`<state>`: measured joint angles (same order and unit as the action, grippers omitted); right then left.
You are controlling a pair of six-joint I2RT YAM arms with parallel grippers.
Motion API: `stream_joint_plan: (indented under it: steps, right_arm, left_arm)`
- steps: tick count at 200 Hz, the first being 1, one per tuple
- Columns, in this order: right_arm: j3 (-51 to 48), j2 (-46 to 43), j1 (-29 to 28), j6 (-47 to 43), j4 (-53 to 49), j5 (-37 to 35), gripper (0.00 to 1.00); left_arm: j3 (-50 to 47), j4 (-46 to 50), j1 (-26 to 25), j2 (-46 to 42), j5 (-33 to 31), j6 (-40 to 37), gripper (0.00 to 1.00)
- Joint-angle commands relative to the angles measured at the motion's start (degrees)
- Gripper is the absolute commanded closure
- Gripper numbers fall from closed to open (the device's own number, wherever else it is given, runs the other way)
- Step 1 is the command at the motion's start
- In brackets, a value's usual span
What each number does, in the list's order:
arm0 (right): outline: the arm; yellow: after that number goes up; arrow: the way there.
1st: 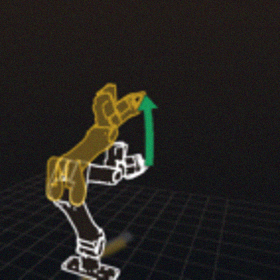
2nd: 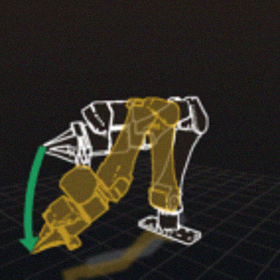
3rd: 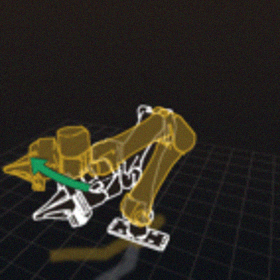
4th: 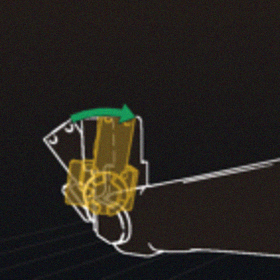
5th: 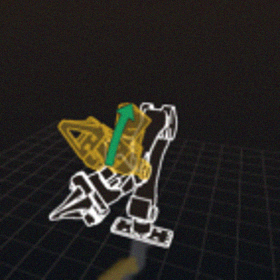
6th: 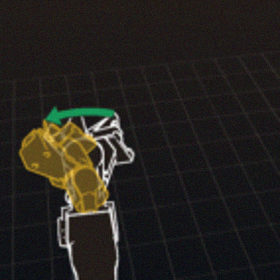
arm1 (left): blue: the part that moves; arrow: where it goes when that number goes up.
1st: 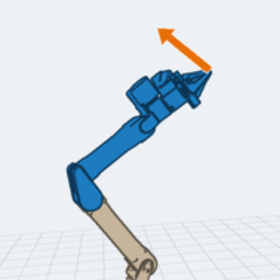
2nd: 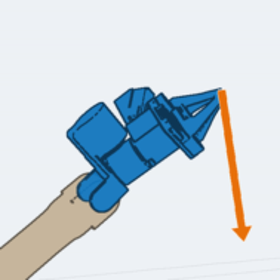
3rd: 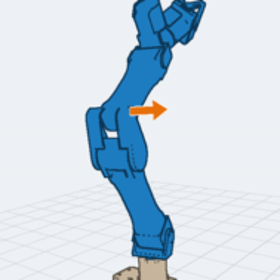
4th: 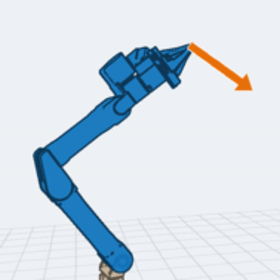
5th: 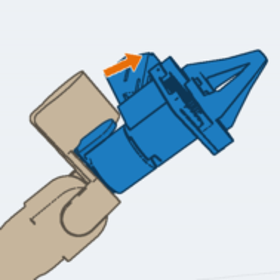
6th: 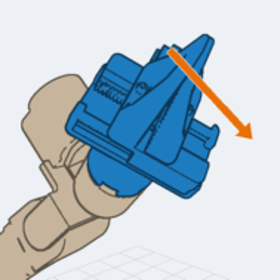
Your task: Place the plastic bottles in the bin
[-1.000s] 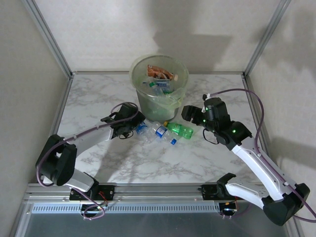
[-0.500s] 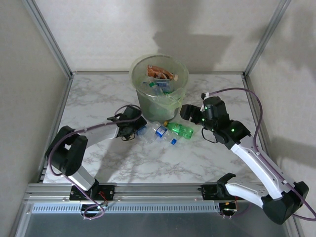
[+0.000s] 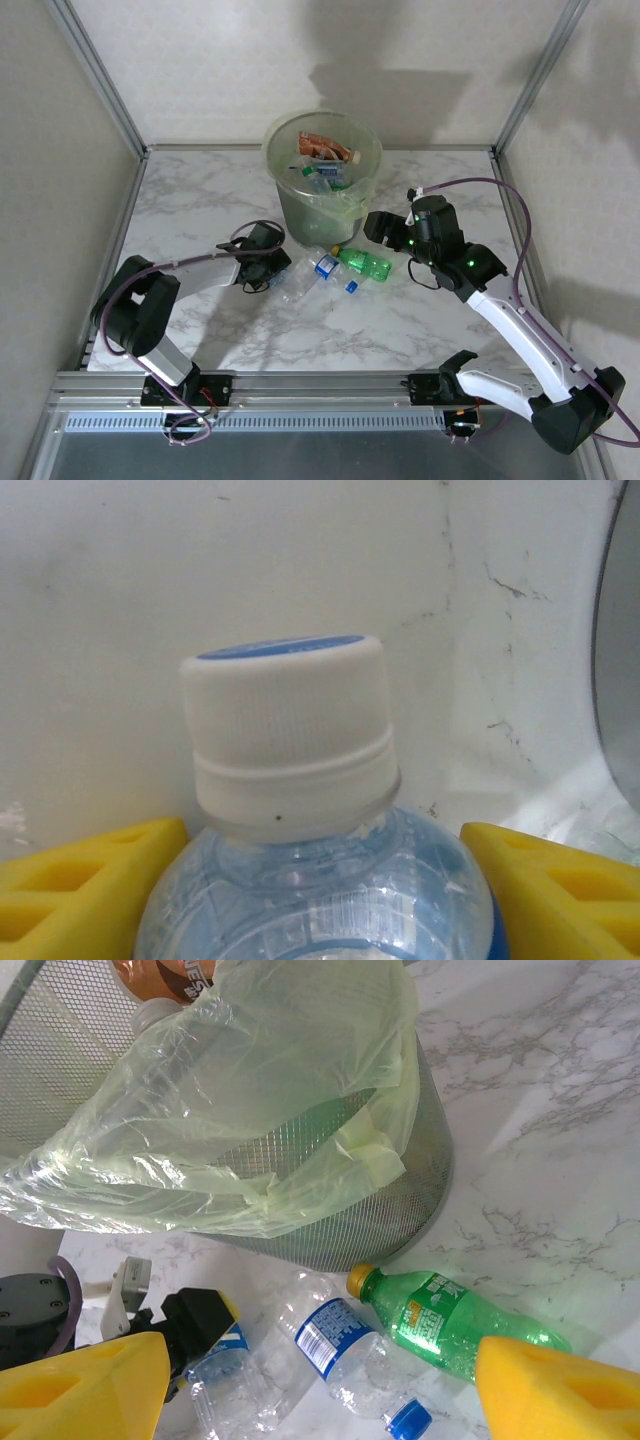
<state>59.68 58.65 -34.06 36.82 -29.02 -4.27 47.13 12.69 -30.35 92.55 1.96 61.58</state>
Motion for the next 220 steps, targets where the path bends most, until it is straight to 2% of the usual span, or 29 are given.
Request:
stream_joint_plan:
  steps: [1, 56, 99, 143, 183, 220]
  right_arm:
    - [1.81, -0.29, -0.33, 0.19, 0.39, 0.45, 0.2]
    - [3.49, -0.22, -0.44, 0.02, 0.42, 0.92, 0.2]
    - [6.58, -0.39, -0.4, -1.63, 1.95, 5.36, 0.2]
    - [10.39, 0.52, -2.48, -3.24, 6.29, 11.59, 0.2]
    - [13.98, 1.68, -7.2, -4.29, 10.9, 13.21, 0.17]
    - [15.59, 2.25, -8.45, -3.63, 14.66, 16.11, 0.15]
  left_arm:
    - [-0.92, 1.13, -0.64, -0.63, 0.94, -0.35, 0.33]
    - [-0.89, 3.39, -0.59, -7.0, 1.01, -0.68, 0.39]
    - [-0.77, 2.72, -0.37, -20.31, 1.59, -0.68, 0.41]
    - [3.27, -3.19, 1.06, -31.34, 6.05, 0.22, 0.43]
    - [14.24, -7.99, 1.17, -30.98, 9.53, -2.04, 0.43]
    - [19.5, -15.27, 1.16, -28.78, 8.03, 0.92, 0.43]
